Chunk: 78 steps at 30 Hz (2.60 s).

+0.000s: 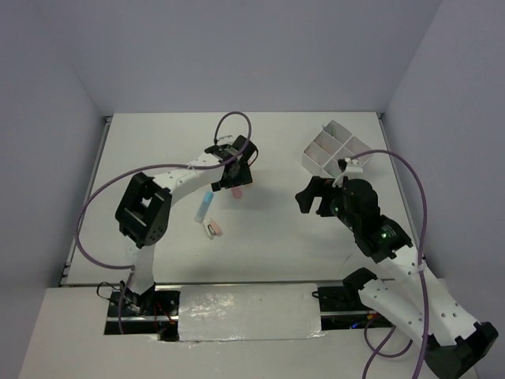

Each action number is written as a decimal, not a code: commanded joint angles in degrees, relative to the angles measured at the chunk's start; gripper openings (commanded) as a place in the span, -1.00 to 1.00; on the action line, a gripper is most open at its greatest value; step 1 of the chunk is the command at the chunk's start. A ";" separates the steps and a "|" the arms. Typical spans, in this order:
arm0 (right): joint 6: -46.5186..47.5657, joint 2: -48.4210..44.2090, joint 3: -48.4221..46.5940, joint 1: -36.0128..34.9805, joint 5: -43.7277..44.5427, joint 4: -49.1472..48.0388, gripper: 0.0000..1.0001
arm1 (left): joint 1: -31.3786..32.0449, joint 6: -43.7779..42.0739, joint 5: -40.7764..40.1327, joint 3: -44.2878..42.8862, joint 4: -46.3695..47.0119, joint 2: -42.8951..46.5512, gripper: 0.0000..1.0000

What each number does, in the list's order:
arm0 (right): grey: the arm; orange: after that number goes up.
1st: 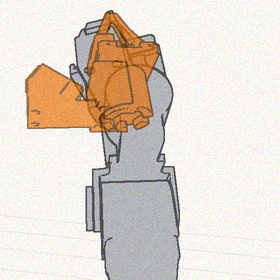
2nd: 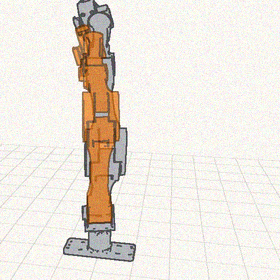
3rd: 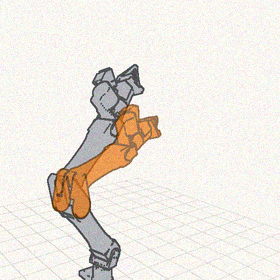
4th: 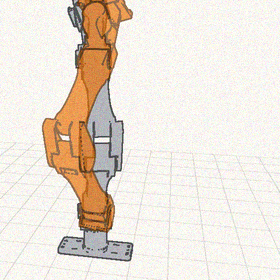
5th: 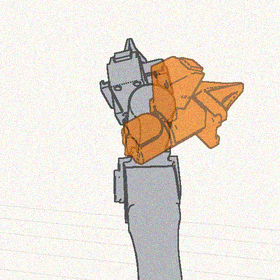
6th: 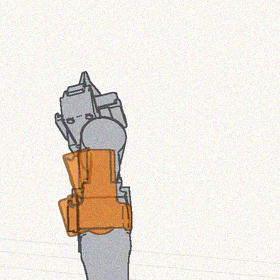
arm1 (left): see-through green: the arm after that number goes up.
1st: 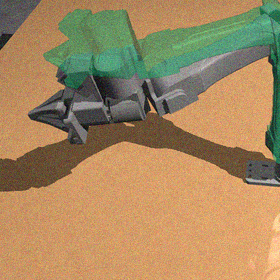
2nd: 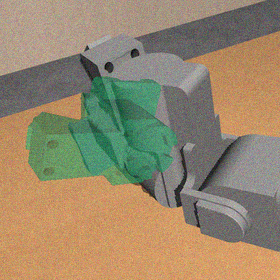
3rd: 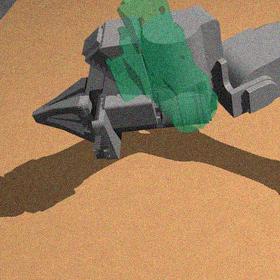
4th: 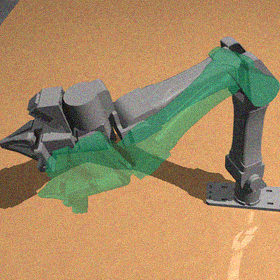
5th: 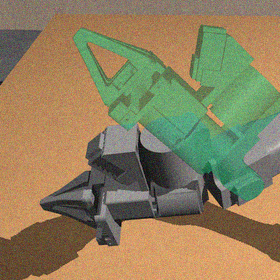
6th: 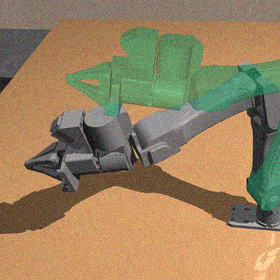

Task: Sort the stationery into containers
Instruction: Pick up the stationery from the center of the board, then place the stationery in the storage box.

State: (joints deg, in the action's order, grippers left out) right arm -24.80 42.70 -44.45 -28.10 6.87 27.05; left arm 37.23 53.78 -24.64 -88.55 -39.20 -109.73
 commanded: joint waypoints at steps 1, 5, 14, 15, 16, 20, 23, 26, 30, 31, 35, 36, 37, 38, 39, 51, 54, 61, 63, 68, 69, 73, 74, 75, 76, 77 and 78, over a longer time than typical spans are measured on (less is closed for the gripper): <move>-2.01 -3.57 4.09 -0.64 -6.59 -1.03 0.99 | -1.37 0.46 3.54 -3.99 -0.36 -4.08 0.79; -1.75 -3.76 7.09 -0.82 -8.46 -0.77 0.91 | -1.64 1.24 3.99 -5.14 -0.27 -9.00 0.75; -0.60 -5.43 7.00 -1.08 -9.42 -0.42 0.87 | -3.39 -0.43 6.28 -4.70 3.52 -12.70 0.52; -0.69 -5.61 7.09 -1.17 -9.51 -0.50 0.87 | -3.57 -0.69 6.36 -4.52 3.60 -12.96 0.51; -0.87 -5.78 7.44 -1.26 -9.51 -0.77 0.87 | -3.66 -0.78 6.54 -4.35 3.60 -13.57 0.50; -1.57 -6.14 7.80 -1.35 -9.77 -0.95 0.84 | -3.66 -2.54 8.12 -4.52 2.73 -15.95 0.42; -1.48 -6.31 7.01 -1.78 -8.90 0.55 0.83 | -3.75 -2.54 8.91 -0.77 3.51 -14.99 -0.01; -1.40 -6.84 6.39 -1.87 -8.46 1.51 0.83 | -3.75 -1.66 9.17 5.64 6.15 -10.95 -0.50; -1.13 -5.44 7.26 -1.96 -12.39 -1.45 0.85 | -3.31 -3.15 11.19 12.78 10.10 -4.11 -0.89; -1.13 -4.82 7.62 -1.96 -13.72 -2.69 0.86 | -3.05 -4.02 11.81 14.44 11.76 -2.52 -1.00; -4.28 -0.87 8.76 -1.96 -14.17 -7.79 0.87 | 0.37 -11.13 12.78 22.34 22.28 6.09 -1.00; -4.90 -0.51 8.76 -1.96 -13.65 -10.06 0.86 | 1.17 -12.54 12.52 23.85 24.67 10.20 -1.00; -5.69 0.10 8.59 -1.96 -13.82 -11.04 0.86 | 2.04 -13.78 12.51 25.61 27.31 12.33 -1.00; -7.27 1.32 8.33 -1.96 -14.08 -12.01 0.85 | 3.45 -16.14 12.86 29.28 32.90 14.26 -1.00; -8.15 1.94 7.98 -1.96 -14.34 -14.11 0.84 | 4.07 -17.38 13.56 31.05 35.92 18.20 -1.00; -21.08 4.23 8.06 -6.60 -8.64 -22.56 0.37 | 10.93 -26.97 31.05 54.18 72.67 38.10 -1.00; -20.91 7.65 6.31 -11.08 -5.31 -22.13 0.35 | 11.63 -27.94 34.83 54.72 74.88 39.15 -1.00; -22.58 10.83 3.84 -15.76 4.46 -18.96 0.32 | 13.39 -29.87 38.61 55.06 76.37 40.74 -1.00; -22.40 10.83 3.84 -15.67 4.12 -20.10 0.14 | 13.39 -29.87 39.85 55.16 76.38 40.65 -1.00; -21.52 12.67 2.17 -17.60 1.22 -20.28 -0.40 | 13.48 -30.31 38.01 54.37 74.97 39.95 -0.98; -21.43 12.76 2.61 -17.95 -0.09 -20.80 -0.50 | 13.48 -30.40 37.92 54.19 74.71 39.69 -0.96; -22.05 11.45 4.36 -18.22 -2.83 -24.57 -1.00 | 13.48 -30.22 34.14 52.43 72.08 38.37 -0.68; -21.87 10.75 4.63 -18.31 -2.66 -24.93 -1.00 | 13.39 -29.88 33.09 51.39 70.24 38.28 -0.52; -21.53 10.57 4.63 -18.22 -2.13 -24.85 -1.00 | 13.39 -29.61 31.78 50.85 69.36 38.28 -0.35; -20.91 10.56 4.28 -18.05 -0.56 -23.63 -1.00 | 13.39 -29.52 31.33 50.59 68.56 38.45 0.11; -19.95 10.74 3.93 -18.05 0.15 -22.75 -1.00 | 13.48 -29.52 31.15 50.24 67.86 38.63 0.31; -19.24 10.91 3.06 -17.87 0.68 -22.22 -1.00 | 13.48 -29.43 30.45 50.23 67.33 39.41 0.54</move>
State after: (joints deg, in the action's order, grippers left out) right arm -45.47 54.72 -39.75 -45.58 6.57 7.16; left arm 50.61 25.26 8.91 -35.77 28.23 -71.09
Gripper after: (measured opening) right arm 0.235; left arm 0.717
